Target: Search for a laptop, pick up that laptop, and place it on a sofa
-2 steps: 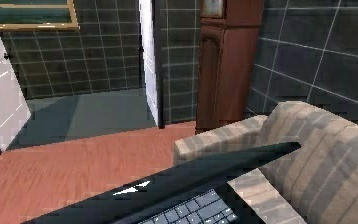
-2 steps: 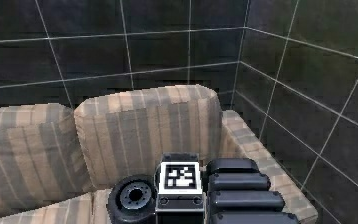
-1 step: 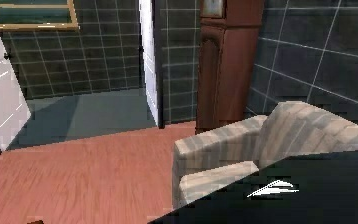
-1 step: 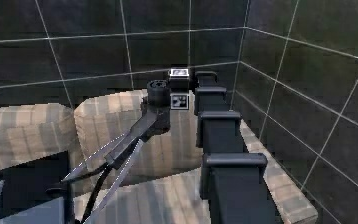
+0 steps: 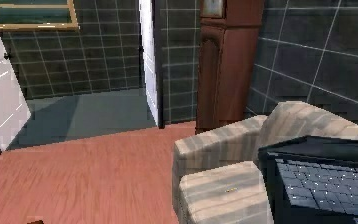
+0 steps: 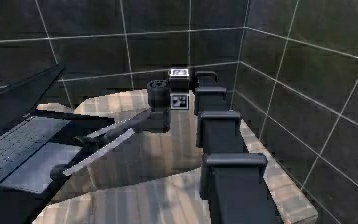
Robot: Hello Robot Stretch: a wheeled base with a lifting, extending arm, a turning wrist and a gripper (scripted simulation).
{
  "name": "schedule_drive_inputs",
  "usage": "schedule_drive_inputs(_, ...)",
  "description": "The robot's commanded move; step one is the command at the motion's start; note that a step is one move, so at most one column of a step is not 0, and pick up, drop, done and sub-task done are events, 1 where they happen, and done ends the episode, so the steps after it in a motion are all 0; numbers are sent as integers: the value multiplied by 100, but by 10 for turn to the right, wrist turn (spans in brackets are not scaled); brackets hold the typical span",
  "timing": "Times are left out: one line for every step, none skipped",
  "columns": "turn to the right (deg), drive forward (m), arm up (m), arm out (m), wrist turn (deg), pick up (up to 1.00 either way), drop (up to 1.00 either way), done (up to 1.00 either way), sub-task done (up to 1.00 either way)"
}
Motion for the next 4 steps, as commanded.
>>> schedule_drive_inputs(0, 0, -30, 0, 0, 0, 0, 0, 0)
schedule_drive_inputs(0, 0, -32, 0, 0, 0, 0, 0, 0)
schedule_drive_inputs(0, 0, 0, 0, 0, 0, 100, 0, 0)
schedule_drive_inputs(0, 0, 10, 0, 0, 0, 0, 0, 0)
